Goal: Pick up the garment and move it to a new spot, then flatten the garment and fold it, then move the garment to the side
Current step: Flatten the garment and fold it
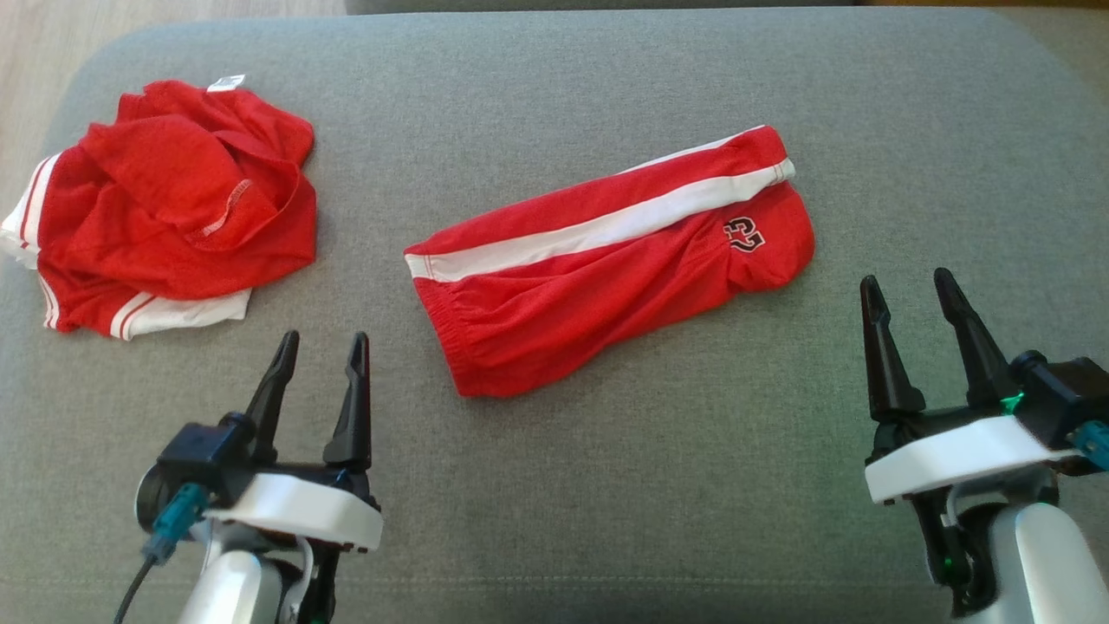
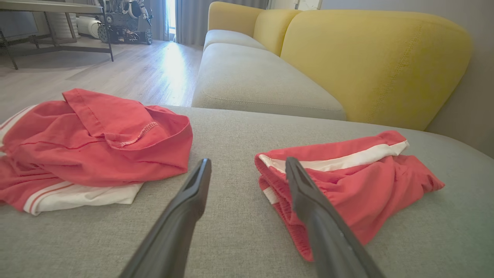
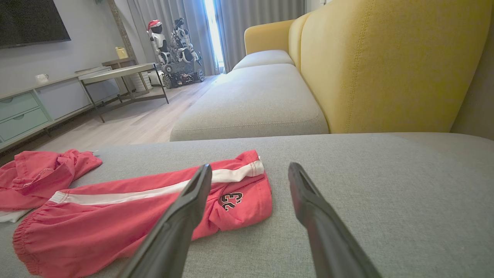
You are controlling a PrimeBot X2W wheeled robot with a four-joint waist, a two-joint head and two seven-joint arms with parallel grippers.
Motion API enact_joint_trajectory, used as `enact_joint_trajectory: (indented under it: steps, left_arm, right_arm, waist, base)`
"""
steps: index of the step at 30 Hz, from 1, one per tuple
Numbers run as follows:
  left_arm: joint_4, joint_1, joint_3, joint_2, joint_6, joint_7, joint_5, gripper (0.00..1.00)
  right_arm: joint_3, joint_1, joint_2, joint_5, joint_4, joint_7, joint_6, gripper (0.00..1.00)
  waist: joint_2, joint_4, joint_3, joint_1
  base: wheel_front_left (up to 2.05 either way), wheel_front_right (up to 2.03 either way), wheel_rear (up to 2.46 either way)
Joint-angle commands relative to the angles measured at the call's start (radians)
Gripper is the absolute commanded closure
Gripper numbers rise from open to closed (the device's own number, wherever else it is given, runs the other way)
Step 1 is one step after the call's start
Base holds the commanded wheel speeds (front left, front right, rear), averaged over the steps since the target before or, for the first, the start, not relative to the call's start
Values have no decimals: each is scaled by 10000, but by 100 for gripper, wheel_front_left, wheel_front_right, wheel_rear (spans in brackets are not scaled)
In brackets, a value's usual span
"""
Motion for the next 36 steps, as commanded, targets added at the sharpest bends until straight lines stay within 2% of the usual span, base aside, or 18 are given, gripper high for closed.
enact_joint_trajectory:
  steps: [1, 7, 11, 22, 29, 36]
  left_arm:
    - [-296, -411, 396, 75, -49, -122, 106, 0]
    - [-379, -585, 414, 35, -108, -122, 154, 0]
    - [-419, -988, 334, -36, -262, -122, 196, 0]
    - [-322, -1919, 117, -419, -701, -122, 309, 0]
    - [-271, -2134, 209, -556, -870, -122, 381, 0]
    - [-216, -2255, 268, -633, -992, -122, 447, 0]
  right_arm:
    - [189, -168, 41, -39, -340, 14, -7, 0]
    - [-44, -492, 57, 35, -74, 113, -7, 0]
    - [-241, -1328, -78, 55, 608, 187, -7, 0]
    - [-264, -4259, -250, 141, 3914, 451, -7, 0]
    - [-578, -5635, -233, 59, 5946, 594, -7, 0]
    - [-533, -6401, -182, 12, 7334, 856, -7, 0]
  waist:
    - [0, 0, 4, 0]
    - [0, 56, 287, 0]
    - [0, 270, 746, 0]
    - [0, 1034, 1764, 0]
    - [0, 1135, 2163, 0]
    - [0, 1148, 2389, 0]
  base:
    - [0, 0, 0]
    - [0, 0, 0]
    - [0, 0, 0]
    - [0, 0, 0]
    - [0, 0, 0]
    - [0, 0, 0]
